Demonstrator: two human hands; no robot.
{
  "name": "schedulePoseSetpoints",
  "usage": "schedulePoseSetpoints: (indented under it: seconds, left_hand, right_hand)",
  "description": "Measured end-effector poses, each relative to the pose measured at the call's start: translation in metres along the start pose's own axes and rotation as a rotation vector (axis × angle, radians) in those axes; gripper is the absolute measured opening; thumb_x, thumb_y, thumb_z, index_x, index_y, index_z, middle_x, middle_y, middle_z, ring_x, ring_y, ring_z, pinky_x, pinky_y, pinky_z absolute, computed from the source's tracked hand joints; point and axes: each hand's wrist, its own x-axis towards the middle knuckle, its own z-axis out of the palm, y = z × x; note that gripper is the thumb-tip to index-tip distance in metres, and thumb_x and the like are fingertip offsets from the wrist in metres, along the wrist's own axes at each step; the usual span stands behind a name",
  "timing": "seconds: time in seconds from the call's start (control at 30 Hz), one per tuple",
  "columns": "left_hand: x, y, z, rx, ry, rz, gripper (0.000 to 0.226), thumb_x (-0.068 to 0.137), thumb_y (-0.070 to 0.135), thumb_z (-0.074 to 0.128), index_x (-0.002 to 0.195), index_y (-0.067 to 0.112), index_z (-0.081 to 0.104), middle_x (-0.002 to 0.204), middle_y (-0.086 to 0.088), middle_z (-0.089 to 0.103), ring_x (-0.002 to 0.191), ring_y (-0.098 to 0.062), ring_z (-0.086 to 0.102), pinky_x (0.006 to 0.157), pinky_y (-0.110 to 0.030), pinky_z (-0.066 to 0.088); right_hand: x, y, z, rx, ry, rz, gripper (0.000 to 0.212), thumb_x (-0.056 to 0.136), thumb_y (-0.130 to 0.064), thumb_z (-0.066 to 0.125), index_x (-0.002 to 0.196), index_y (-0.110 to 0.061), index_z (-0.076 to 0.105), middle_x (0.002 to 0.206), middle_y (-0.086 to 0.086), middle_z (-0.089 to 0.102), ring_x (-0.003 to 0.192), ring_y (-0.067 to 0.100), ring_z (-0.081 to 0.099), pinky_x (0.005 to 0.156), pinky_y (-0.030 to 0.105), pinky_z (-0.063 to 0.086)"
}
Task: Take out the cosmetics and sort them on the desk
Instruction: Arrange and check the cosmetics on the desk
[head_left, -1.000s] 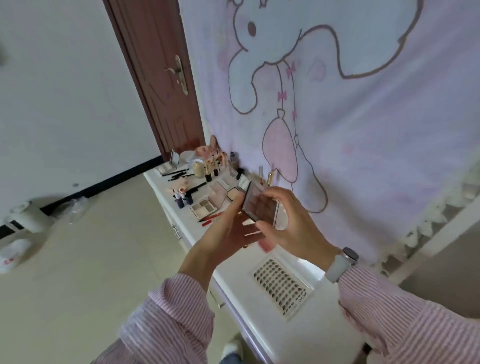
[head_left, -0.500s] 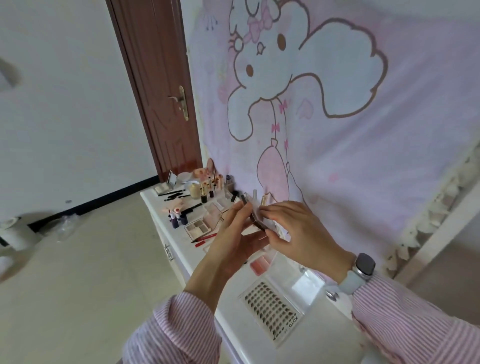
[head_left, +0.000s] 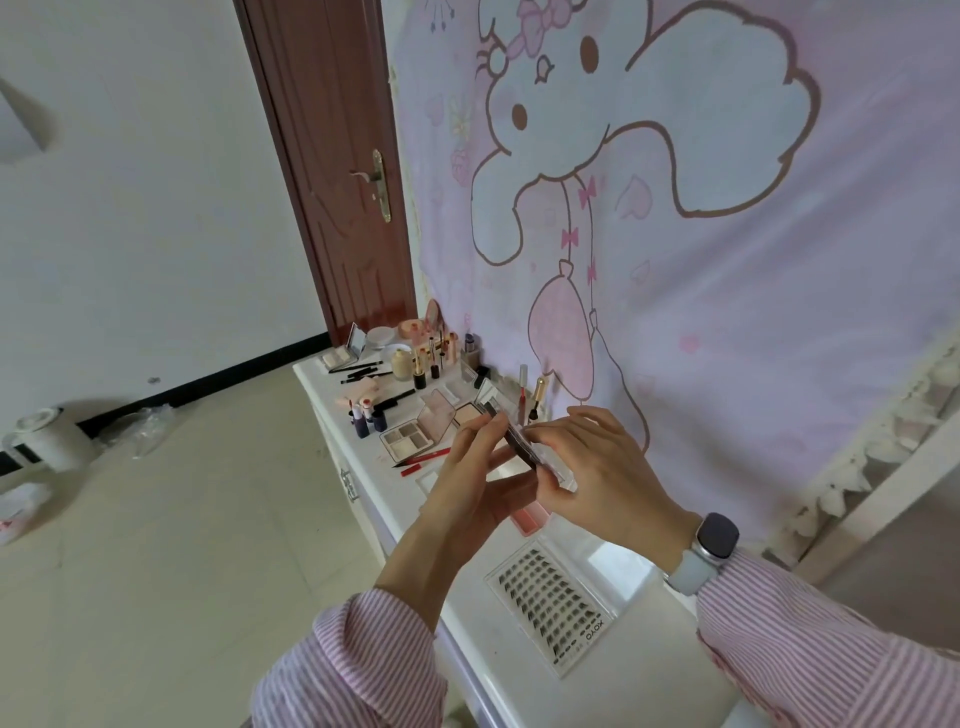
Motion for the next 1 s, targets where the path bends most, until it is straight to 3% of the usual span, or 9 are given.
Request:
schedulePoseSetpoints:
  seconds: [0.2,0.33,0.47,0.57,0.63,0.7,0.83,0.93,1.0]
  left_hand:
    - [0.0,-0.007,-0.019,0.028,0.049,-0.091,0.038,0.087,0.033,0.059,0.113,0.005,0.058,0.101,-0.02,0.061,0.083,-0.039,0.066,0.074,-0.045,0.057]
    - [-0.003,-0.024,-0.047,0.024,0.083,-0.282,0.041,0.083,0.035,0.054,0.113,0.008,0.06,0.111,-0.021,0.065,0.087,-0.039,0.065,0.069,-0.038,0.054]
    - [-0.009,-0.048,-0.088,0.002,0.176,-0.457,0.044,0.084,0.045,0.052,0.112,0.012,0.062,0.109,-0.015,0.068,0.085,-0.037,0.066,0.07,-0.034,0.049]
    - [-0.015,-0.069,-0.112,0.045,0.296,-0.454,0.046,0.089,0.05,0.048,0.115,0.014,0.06,0.105,-0.014,0.069,0.09,-0.036,0.067,0.072,-0.036,0.051]
    - [-0.017,-0.086,-0.12,0.131,0.402,-0.389,0.042,0.091,0.042,0.052,0.122,0.015,0.053,0.112,-0.012,0.065,0.097,-0.032,0.065,0.074,-0.036,0.051]
    - [-0.017,-0.099,-0.124,0.286,0.475,-0.325,0.046,0.091,0.03,0.056,0.132,0.016,0.042,0.123,-0.008,0.057,0.106,-0.026,0.058,0.083,-0.034,0.047]
    - [-0.006,-0.118,-0.137,0.618,0.401,-0.241,0.052,0.09,0.014,0.056,0.137,0.019,0.035,0.135,0.004,0.047,0.115,-0.012,0.045,0.097,-0.027,0.033]
    - [0.004,-0.13,-0.151,0.788,0.401,-0.325,0.07,0.09,0.021,0.055,0.148,0.019,0.015,0.153,0.0,0.021,0.143,-0.021,0.009,0.115,-0.041,0.017]
    - [0.012,-0.135,-0.156,0.822,0.399,-0.368,0.076,0.091,0.024,0.053,0.148,0.019,0.003,0.156,0.0,0.005,0.143,-0.022,-0.012,0.115,-0.042,0.008]
  right_hand:
    - [-0.003,0.009,0.007,0.051,-0.009,0.091,0.022,0.066,-0.008,0.065,0.088,-0.007,0.067,0.079,-0.001,0.071,0.071,0.015,0.065,0.092,0.039,0.04]
    - [-0.019,0.009,0.025,0.18,-0.126,0.237,0.02,0.08,-0.007,0.059,0.099,-0.008,0.064,0.076,-0.003,0.068,0.065,0.011,0.059,0.077,0.034,0.047]
    - [-0.044,0.01,0.06,0.265,-0.313,0.43,0.018,0.09,-0.018,0.054,0.104,-0.009,0.06,0.06,-0.016,0.042,0.052,-0.003,0.036,0.053,0.013,0.03]
    - [-0.061,0.005,0.091,0.332,-0.394,0.556,0.018,0.093,-0.02,0.05,0.097,-0.005,0.059,0.055,-0.008,0.042,0.047,0.001,0.035,0.047,0.014,0.029]
    - [-0.066,0.001,0.11,0.354,-0.456,0.62,0.021,0.094,-0.02,0.046,0.092,-0.001,0.057,0.058,0.005,0.05,0.047,0.01,0.04,0.047,0.023,0.034]
    - [-0.067,-0.001,0.127,0.34,-0.514,0.647,0.022,0.095,-0.018,0.044,0.089,-0.001,0.057,0.062,0.01,0.055,0.048,0.013,0.042,0.048,0.024,0.035]
    - [-0.057,-0.003,0.153,0.337,-0.564,0.664,0.024,0.096,-0.014,0.041,0.082,0.001,0.054,0.069,0.008,0.052,0.053,0.013,0.042,0.055,0.029,0.039]
    - [-0.048,-0.001,0.167,0.346,-0.572,0.659,0.025,0.096,-0.013,0.038,0.077,-0.005,0.052,0.068,-0.001,0.042,0.063,0.017,0.046,0.062,0.035,0.043]
    - [-0.043,0.002,0.176,0.344,-0.583,0.649,0.023,0.095,-0.01,0.038,0.082,-0.006,0.056,0.073,0.0,0.044,0.073,0.018,0.046,0.068,0.035,0.044]
